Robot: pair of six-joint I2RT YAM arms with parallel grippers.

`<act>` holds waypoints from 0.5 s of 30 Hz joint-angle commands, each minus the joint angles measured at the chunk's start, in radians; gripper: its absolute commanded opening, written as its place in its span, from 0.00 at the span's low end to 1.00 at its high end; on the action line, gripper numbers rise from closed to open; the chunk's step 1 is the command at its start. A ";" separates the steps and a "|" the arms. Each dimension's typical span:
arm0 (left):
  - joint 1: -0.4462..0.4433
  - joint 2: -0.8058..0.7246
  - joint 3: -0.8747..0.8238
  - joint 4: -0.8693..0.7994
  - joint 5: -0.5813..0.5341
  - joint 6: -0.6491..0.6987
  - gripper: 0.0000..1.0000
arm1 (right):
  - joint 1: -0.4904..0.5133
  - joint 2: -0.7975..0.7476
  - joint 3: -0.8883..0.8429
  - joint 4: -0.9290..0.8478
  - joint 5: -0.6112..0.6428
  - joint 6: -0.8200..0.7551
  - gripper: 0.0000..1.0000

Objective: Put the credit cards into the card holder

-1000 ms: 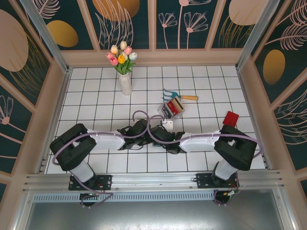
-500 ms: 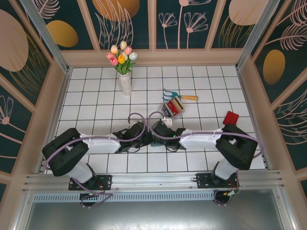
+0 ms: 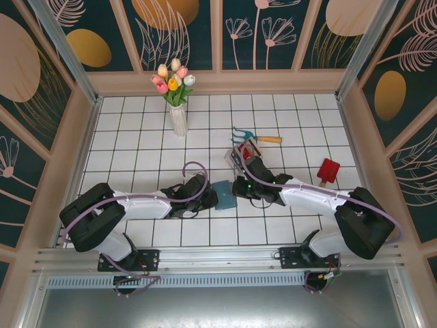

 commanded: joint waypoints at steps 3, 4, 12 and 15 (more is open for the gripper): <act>0.011 -0.013 0.027 -0.053 -0.018 0.063 0.39 | -0.071 0.001 -0.050 0.098 -0.168 0.010 0.10; 0.021 -0.014 0.028 -0.053 -0.011 0.078 0.40 | -0.073 0.006 -0.050 0.111 -0.176 0.008 0.10; 0.088 -0.018 0.034 -0.034 0.050 0.173 0.52 | -0.126 0.078 -0.012 0.141 -0.264 -0.035 0.10; 0.097 0.016 0.052 -0.036 0.079 0.197 0.52 | -0.130 0.105 0.003 0.135 -0.271 -0.047 0.09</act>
